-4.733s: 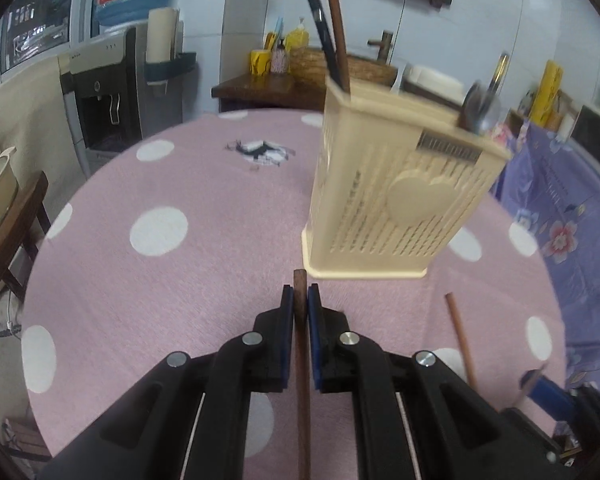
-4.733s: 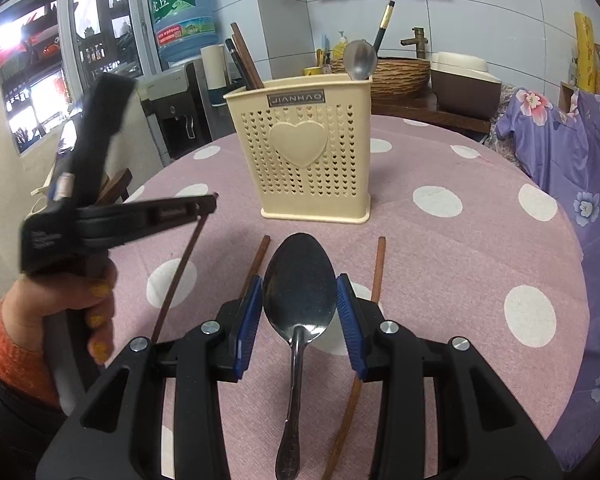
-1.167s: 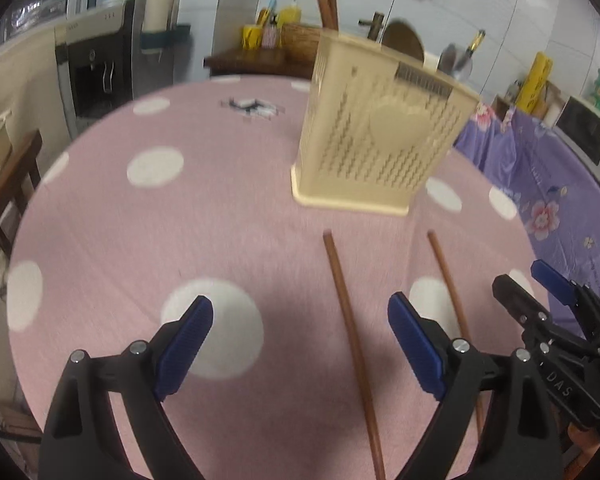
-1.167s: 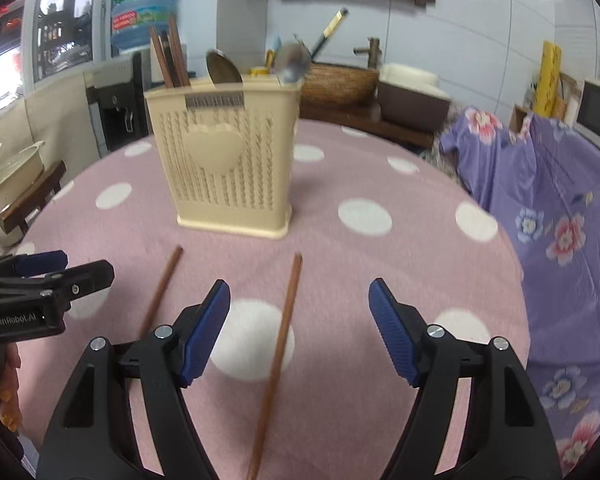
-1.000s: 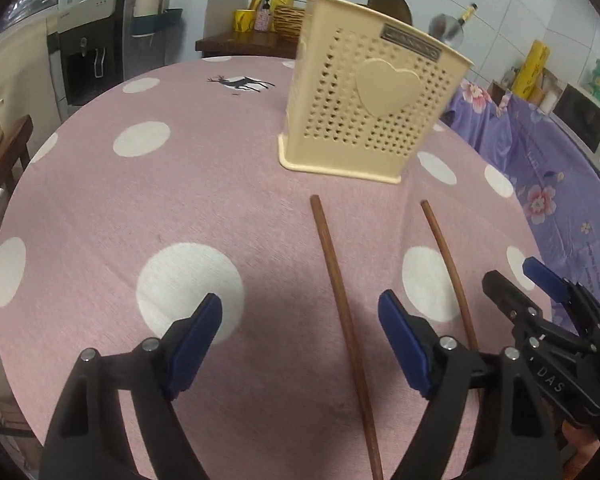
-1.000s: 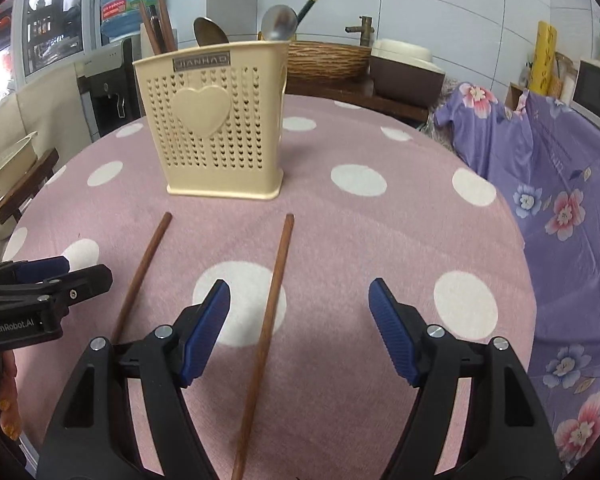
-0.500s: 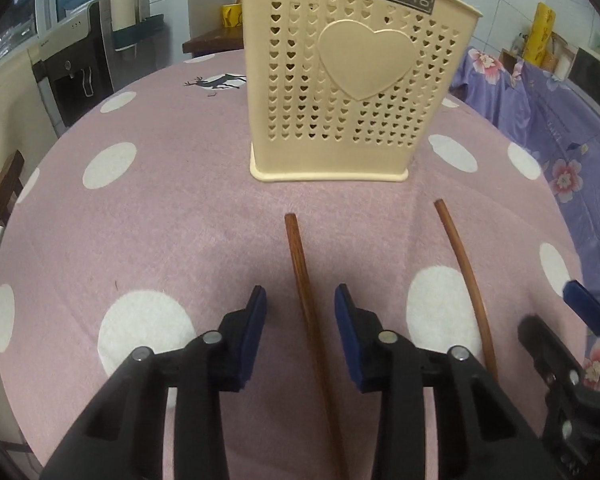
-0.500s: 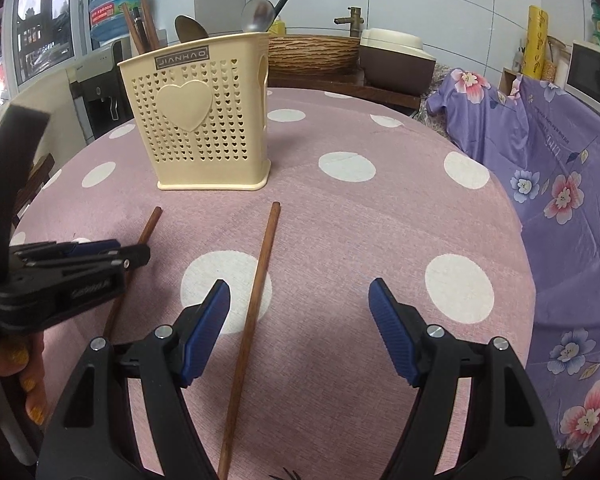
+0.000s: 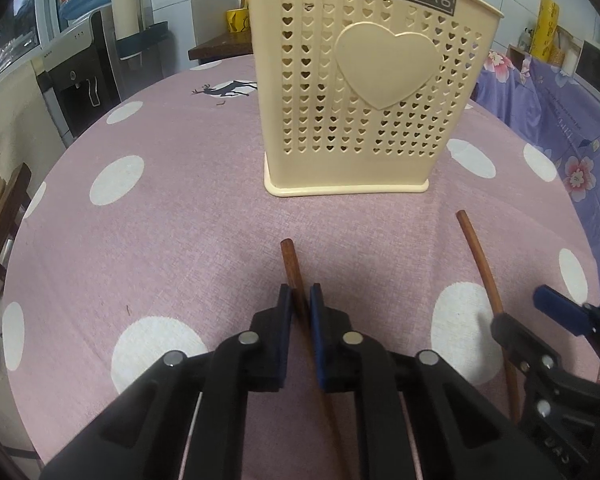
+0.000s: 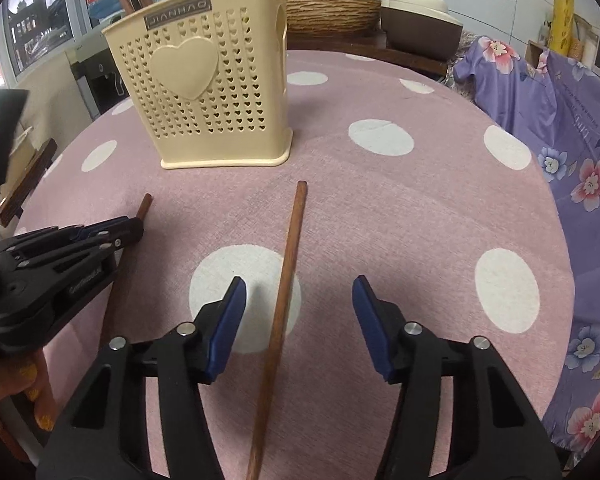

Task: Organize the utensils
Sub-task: 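Close the left tool on one brown chopstick while the right tool grasps the other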

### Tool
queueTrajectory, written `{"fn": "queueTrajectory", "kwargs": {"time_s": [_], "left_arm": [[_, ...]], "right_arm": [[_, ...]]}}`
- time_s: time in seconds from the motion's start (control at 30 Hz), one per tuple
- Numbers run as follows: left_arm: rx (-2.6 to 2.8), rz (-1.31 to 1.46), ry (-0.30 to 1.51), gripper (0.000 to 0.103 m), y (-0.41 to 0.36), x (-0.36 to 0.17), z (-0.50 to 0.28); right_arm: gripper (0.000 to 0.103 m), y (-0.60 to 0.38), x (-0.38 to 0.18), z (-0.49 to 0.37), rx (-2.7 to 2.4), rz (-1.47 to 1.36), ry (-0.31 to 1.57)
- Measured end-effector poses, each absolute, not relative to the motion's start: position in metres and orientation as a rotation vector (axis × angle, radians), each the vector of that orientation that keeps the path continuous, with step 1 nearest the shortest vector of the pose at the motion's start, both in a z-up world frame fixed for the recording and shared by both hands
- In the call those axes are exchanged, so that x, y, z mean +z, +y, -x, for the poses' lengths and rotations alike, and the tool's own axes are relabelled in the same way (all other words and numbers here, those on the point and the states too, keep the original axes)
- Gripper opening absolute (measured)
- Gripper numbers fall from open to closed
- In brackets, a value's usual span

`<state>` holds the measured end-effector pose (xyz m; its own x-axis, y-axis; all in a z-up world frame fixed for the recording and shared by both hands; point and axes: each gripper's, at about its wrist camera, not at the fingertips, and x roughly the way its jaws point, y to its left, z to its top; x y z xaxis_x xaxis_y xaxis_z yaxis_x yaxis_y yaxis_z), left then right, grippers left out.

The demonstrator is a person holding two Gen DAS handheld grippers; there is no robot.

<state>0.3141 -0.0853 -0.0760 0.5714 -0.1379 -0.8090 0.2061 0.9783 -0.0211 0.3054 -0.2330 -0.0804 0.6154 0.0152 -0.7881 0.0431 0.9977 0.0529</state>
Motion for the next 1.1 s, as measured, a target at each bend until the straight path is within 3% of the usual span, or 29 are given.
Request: {"fn": "queueTrajectory", "kwargs": {"time_s": [0.23, 0.43, 0.83, 1.1], "left_arm": [[-0.230, -0.036, 0.956, 0.011, -0.081, -0.075, -0.319], [-0.234, -0.029, 0.955, 0.011, -0.081, -0.075, -0.318], [-0.240, -0.018, 0.954, 0.011, -0.079, -0.075, -0.320], [-0.241, -0.022, 0.956, 0.011, -0.079, -0.075, -0.320]], "right_arm": [[0.045, -0.228, -0.089, -0.333, -0.035, -0.054, 0.953], [0.045, -0.223, -0.087, -0.353, -0.038, -0.037, 0.943], [0.009, -0.211, -0.087, -0.367, -0.014, -0.002, 0.912], [0.008, -0.217, -0.088, -0.366, 0.007, -0.043, 0.915]]}}
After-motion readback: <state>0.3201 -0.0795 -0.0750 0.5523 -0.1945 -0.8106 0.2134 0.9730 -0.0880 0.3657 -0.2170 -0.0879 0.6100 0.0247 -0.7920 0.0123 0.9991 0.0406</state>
